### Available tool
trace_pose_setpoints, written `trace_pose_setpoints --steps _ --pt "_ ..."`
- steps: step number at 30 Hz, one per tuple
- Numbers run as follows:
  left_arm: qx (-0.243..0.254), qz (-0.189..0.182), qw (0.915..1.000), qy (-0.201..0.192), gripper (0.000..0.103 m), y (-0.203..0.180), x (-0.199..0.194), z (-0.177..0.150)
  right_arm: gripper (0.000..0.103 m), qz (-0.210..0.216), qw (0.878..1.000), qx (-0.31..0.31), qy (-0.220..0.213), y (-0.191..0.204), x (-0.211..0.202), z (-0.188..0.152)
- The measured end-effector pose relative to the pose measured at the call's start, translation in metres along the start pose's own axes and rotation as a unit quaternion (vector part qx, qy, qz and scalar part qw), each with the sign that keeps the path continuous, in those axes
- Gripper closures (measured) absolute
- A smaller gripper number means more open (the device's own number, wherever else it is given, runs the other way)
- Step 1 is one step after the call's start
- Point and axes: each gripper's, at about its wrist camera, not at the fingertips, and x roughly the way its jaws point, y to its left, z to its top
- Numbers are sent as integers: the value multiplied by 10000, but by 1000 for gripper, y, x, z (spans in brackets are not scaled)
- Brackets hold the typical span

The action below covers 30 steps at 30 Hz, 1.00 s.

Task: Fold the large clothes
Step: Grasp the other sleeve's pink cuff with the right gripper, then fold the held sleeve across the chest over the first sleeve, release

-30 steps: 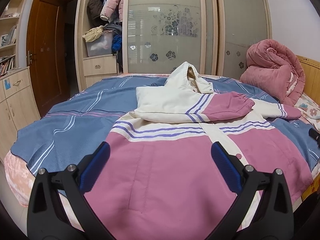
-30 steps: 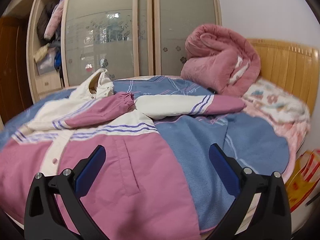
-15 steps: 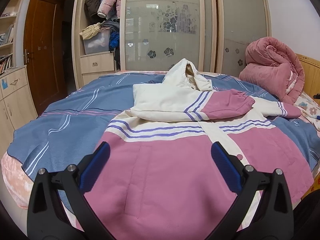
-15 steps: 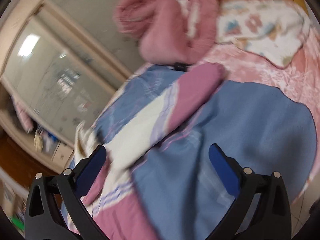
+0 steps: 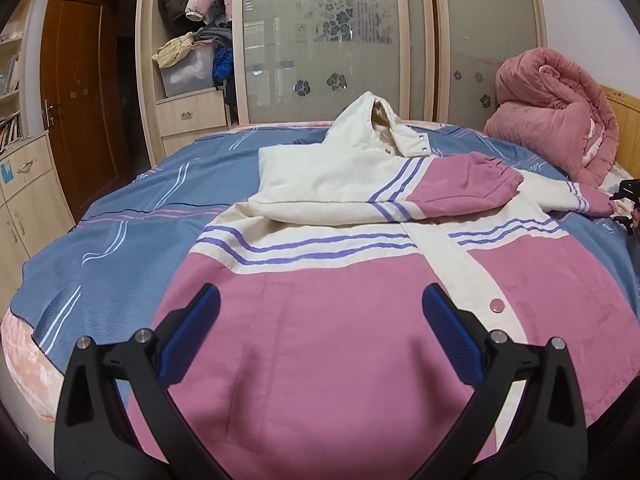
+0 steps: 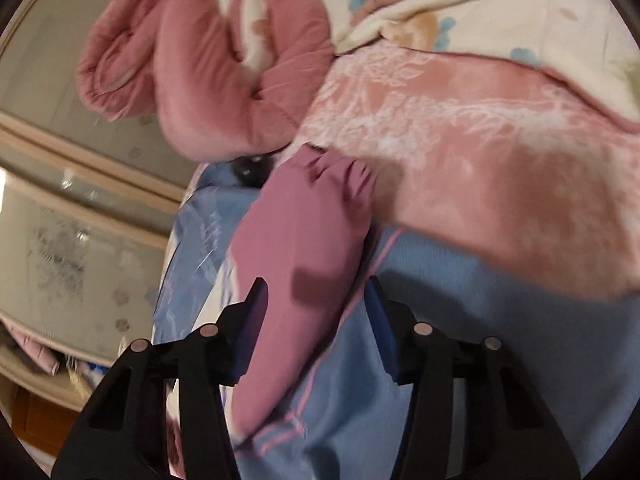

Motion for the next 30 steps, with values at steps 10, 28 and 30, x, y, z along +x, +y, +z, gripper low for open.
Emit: trace_pose_setpoints --steps 10,28,30 --pt "24 -33 10000 39 2 -7 8 3 96 -279 9957 -678 -572 38 2 5" --pt "-303 -95 9992 -259 2 19 -16 10 96 728 7855 -5919 -1654 340 -91 -324" --pt "-370 -75 9989 -276 2 23 -17 11 96 734 7686 -6198 -1406 342 -72 -367"
